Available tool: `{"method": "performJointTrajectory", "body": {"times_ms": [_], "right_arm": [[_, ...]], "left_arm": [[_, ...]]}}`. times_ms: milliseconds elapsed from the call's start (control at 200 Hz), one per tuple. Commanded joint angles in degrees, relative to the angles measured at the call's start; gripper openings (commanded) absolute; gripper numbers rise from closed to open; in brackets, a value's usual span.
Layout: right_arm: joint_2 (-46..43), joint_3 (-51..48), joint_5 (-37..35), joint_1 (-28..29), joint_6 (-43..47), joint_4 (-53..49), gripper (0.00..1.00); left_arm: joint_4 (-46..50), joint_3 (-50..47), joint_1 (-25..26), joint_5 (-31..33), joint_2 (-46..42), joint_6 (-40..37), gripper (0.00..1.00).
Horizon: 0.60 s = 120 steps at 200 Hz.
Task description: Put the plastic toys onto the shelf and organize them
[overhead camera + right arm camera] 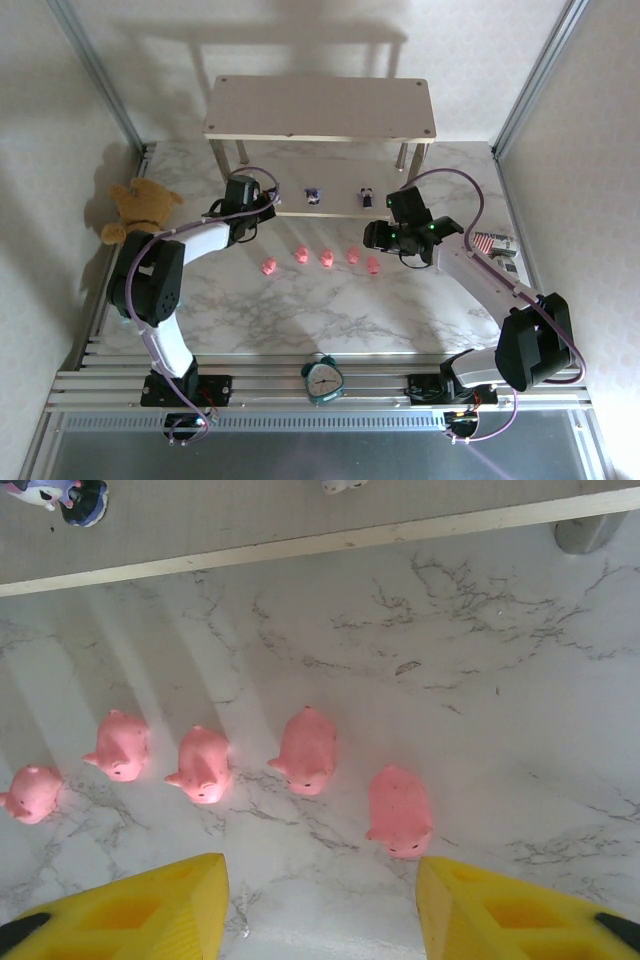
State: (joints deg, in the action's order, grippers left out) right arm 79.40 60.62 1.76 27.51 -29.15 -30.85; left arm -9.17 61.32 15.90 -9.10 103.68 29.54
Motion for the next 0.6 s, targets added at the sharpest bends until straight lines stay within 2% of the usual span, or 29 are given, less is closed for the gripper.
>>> {"method": "performJointTrajectory", "body": {"times_ms": [0,596], "right_arm": [[0.05,-0.59,0.29,-0.35,0.93,-0.10,0.54],[-0.68,-1.03,0.10,-0.42,0.74,-0.39,0.54]], "left_arm": [[1.59,1.70,-1.31,2.39,0.16,-1.14,0.05],[3.19,3.33,-1.28,6.80,1.01,-1.68,0.06]]}}
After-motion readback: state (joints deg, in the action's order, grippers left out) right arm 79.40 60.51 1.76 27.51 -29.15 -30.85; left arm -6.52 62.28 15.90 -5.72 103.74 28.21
